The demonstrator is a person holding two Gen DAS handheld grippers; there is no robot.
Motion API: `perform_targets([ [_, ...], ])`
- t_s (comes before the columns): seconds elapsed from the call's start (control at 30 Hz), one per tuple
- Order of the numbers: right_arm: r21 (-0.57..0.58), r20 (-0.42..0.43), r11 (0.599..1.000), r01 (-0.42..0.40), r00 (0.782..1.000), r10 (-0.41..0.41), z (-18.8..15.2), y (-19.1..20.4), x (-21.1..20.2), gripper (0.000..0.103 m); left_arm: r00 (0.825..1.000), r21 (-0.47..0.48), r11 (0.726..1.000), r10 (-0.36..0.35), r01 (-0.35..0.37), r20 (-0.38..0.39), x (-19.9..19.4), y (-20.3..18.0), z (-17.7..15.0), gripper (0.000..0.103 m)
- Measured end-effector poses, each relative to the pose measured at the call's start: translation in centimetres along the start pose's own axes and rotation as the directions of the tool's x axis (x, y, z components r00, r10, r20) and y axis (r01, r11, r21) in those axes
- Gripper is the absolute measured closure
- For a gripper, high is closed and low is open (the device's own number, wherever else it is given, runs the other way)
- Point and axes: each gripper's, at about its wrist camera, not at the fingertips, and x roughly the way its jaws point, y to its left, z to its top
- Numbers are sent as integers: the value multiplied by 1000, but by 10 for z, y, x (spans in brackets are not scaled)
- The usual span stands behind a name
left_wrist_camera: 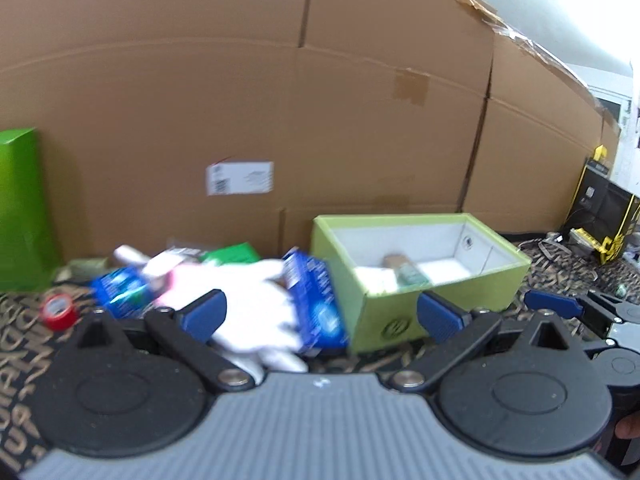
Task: Organize objects
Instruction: 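Grasp the steel wool with the left tool while the right tool grasps the green snack box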
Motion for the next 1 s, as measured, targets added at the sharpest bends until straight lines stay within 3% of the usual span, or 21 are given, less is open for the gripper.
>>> perform_targets([
  [0.27, 44, -105, 998, -53, 993, 57, -41, 34, 19, 16, 993, -47, 994, 93, -97, -75, -13, 41, -51, 0],
  [0.5, -64, -121, 994, -92, 989, 84, -39, 70, 36, 18, 983, -128, 979, 144, -158, -115, -12, 85, -66, 0],
  [0.67, -91, -153, 982, -166, 977, 151, -28, 97, 60, 34, 984, -140, 977, 145, -159, -100, -8, 104, -65, 0],
  [0.8, -133, -164, 966, -223, 966, 200, -21, 127, 78, 35, 986, -137, 979, 141, -153, -92, -7, 119, -62, 0],
  [0.87, -156, -169, 957, -245, 961, 218, -16, 143, 89, 46, 986, -159, 976, 139, -152, -86, -8, 130, -59, 0],
  [1.0, -195, -185, 940, -279, 952, 244, -7, 171, 114, 55, 984, -154, 973, 160, -171, -78, -6, 147, -53, 0],
])
